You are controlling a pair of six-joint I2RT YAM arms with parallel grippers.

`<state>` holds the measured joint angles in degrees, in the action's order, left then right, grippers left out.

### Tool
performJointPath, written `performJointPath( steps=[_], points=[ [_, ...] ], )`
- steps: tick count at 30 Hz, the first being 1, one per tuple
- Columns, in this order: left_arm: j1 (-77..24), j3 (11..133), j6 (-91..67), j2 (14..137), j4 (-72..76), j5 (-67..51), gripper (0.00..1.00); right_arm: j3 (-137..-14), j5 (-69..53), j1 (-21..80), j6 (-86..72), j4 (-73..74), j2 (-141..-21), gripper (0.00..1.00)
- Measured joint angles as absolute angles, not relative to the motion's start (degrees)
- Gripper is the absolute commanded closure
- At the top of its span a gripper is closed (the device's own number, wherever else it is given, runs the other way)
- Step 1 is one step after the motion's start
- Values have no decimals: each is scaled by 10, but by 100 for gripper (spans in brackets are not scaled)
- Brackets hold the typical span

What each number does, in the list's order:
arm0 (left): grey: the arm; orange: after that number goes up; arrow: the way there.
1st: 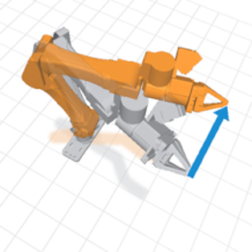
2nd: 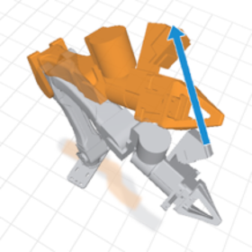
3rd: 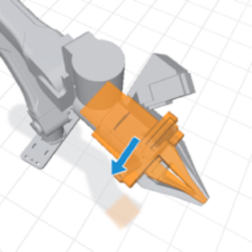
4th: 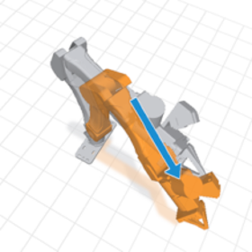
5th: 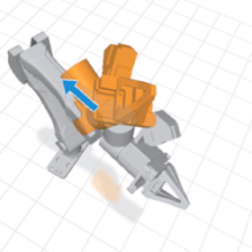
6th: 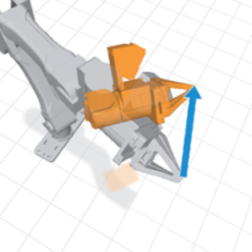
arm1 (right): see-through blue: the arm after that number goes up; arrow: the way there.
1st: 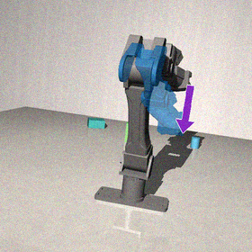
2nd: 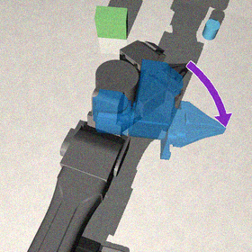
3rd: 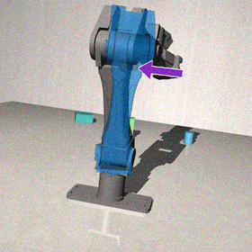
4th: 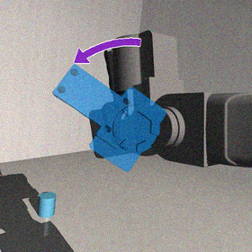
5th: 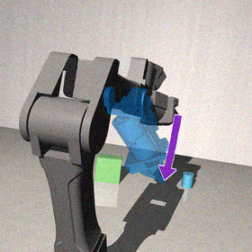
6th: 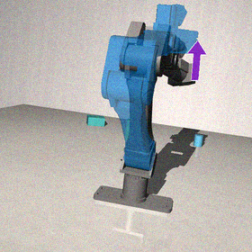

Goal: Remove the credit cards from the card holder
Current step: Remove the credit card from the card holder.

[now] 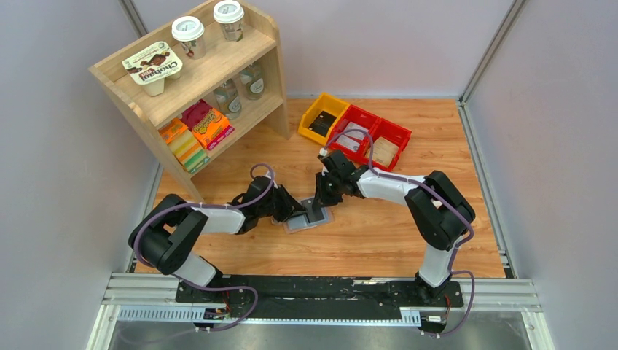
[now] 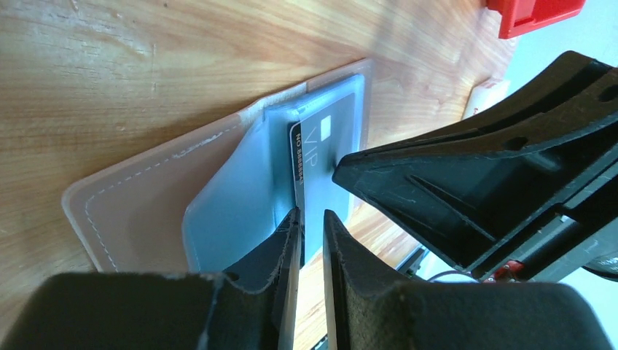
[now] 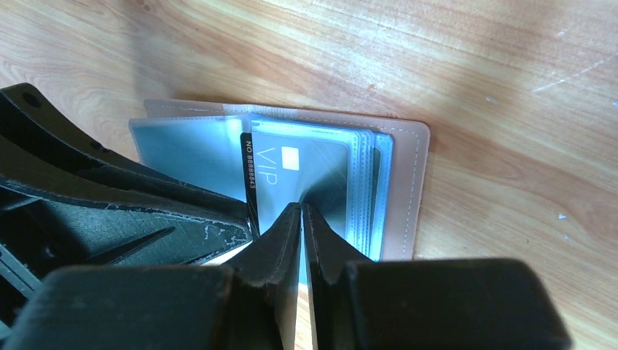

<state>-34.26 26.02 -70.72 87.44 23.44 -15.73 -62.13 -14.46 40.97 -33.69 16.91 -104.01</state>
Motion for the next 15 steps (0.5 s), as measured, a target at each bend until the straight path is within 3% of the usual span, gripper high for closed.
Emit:
performJointPath(
  steps=[15],
  points=[
    [-342,258,-708,872,237,-149,75,-619,-144,407,-342,163,-1040,83]
  ],
)
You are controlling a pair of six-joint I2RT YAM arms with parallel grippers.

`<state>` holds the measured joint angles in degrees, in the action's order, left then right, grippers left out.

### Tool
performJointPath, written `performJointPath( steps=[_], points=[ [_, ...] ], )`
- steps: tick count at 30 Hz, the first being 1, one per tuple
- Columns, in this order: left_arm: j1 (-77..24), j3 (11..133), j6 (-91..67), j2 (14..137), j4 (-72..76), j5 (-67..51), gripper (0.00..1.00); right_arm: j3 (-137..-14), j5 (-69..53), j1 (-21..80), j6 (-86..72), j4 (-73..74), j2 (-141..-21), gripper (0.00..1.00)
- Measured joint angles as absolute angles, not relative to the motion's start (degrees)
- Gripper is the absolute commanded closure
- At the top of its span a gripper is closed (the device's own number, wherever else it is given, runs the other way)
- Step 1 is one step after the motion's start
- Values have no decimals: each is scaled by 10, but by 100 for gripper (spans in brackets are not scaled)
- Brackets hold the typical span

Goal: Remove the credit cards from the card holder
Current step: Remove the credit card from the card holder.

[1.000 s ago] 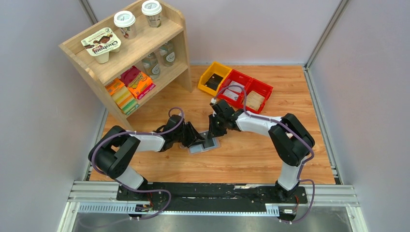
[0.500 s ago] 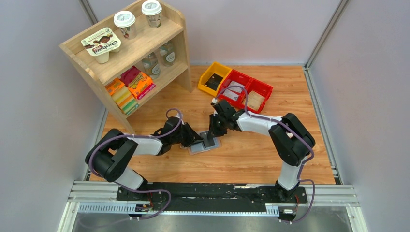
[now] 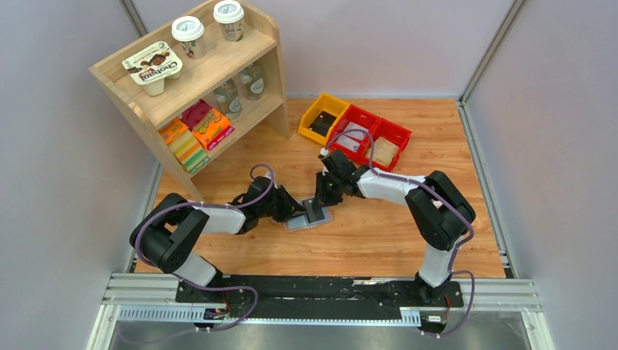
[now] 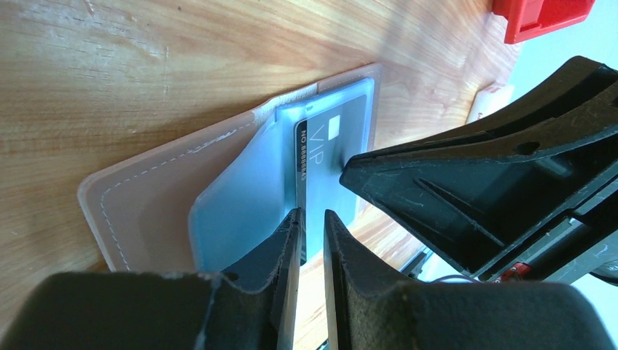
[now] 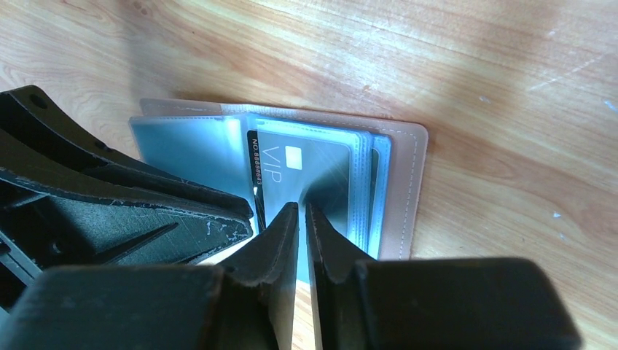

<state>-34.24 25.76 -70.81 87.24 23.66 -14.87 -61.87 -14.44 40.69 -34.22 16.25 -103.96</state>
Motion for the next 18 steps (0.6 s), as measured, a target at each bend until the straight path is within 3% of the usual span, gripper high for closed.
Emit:
performJointPath(
  steps=[18],
  points=[
    [-343,258,-717,886,234,-145,75,-626,-79,407,-299,218,-1011,80]
  ],
)
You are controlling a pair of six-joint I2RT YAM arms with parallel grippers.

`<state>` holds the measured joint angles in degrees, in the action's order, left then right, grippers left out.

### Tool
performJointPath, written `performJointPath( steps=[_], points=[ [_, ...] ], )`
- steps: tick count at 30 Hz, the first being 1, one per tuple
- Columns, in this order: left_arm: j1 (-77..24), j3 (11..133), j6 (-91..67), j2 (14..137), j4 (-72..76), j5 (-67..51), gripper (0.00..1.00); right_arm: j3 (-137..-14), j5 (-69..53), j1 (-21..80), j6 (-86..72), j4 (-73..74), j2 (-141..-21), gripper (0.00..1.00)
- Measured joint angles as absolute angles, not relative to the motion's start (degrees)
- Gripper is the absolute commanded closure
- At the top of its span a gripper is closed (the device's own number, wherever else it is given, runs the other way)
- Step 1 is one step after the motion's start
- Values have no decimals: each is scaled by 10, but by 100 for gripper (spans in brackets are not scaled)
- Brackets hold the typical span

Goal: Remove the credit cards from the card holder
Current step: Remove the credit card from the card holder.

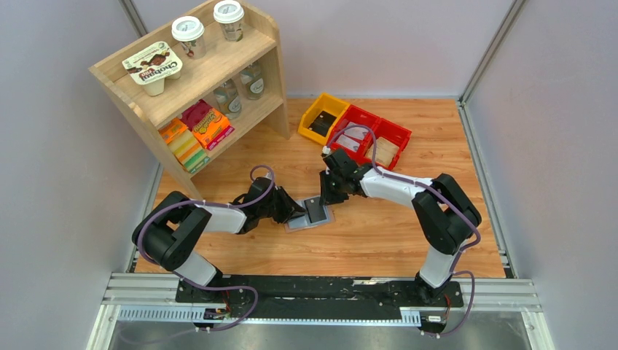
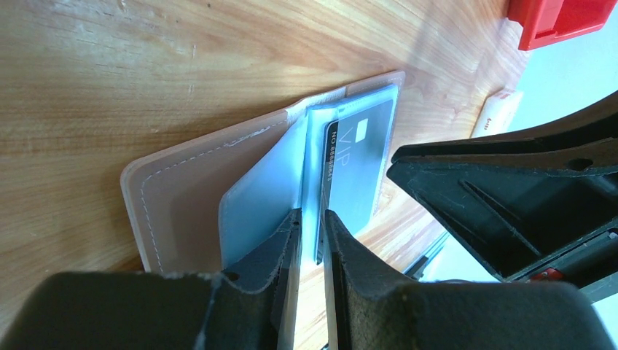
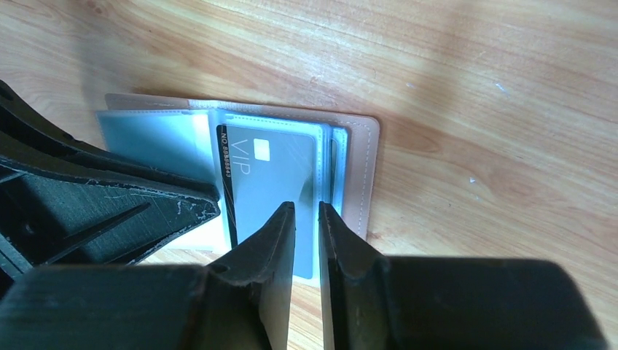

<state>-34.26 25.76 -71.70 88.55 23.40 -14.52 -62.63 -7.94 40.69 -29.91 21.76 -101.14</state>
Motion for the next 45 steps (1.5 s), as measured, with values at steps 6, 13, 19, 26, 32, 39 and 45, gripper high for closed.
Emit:
performJointPath(
  steps=[6,13,19,26,32,39,45],
  points=[
    [-343,258,-718,886,235,-146,75,-627,-76,407,-289,221,-1011,83],
    [-343,258,-728,893,253,-152,75,-627,-102,407,-286,219,-1016,87],
    [-342,254,-737,901,282,-159,75,-627,-125,406,-286,211,-1028,87],
    [-342,251,-742,903,293,-161,75,-627,-137,406,-287,204,-1032,87],
    [-342,243,-745,903,306,-162,75,-627,-143,406,-287,199,-1035,87],
    [-343,243,-741,893,273,-157,70,-628,-129,407,-286,211,-1029,83],
    [-343,243,-736,887,257,-152,69,-636,-93,407,-276,244,-1014,80]
  ],
)
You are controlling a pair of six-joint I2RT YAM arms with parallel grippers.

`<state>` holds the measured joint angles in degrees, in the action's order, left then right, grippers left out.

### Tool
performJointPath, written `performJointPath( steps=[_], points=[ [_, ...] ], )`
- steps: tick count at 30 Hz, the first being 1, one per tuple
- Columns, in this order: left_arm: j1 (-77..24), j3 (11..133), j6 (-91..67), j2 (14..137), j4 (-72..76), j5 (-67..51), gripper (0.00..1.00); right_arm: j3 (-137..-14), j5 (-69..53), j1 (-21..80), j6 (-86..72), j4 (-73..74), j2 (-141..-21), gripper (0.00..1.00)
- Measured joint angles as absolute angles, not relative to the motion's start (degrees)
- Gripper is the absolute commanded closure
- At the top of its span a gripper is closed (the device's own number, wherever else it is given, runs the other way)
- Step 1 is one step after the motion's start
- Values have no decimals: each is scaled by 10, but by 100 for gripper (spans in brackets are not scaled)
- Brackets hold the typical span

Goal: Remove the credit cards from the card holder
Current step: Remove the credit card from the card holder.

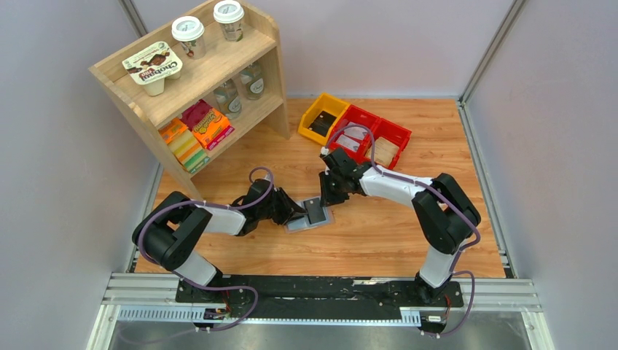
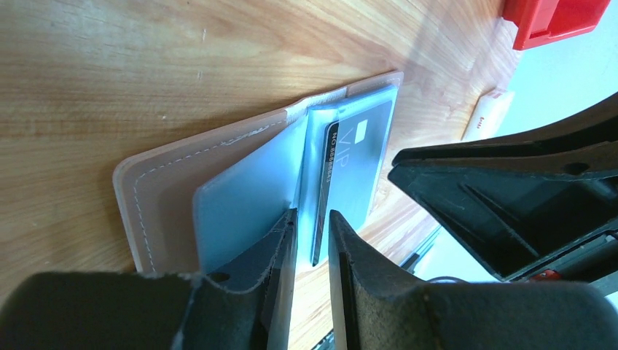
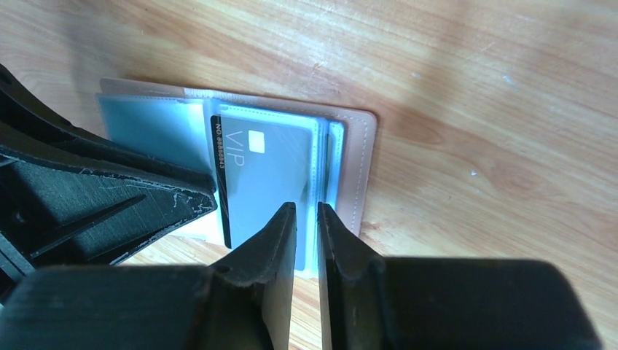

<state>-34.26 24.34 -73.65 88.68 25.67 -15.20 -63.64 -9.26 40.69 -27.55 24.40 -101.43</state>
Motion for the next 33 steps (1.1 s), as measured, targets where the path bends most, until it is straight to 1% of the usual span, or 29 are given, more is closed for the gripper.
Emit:
performJointPath(
  steps=[9,23,33],
  points=[
    [-343,245,-732,887,254,-152,68,-643,-81,407,-269,256,-1014,83],
    [-341,245,-732,894,266,-163,67,-644,-122,404,-274,243,-1039,86],
    [-341,240,-734,894,278,-163,73,-644,-127,403,-276,241,-1040,86]
  ],
)
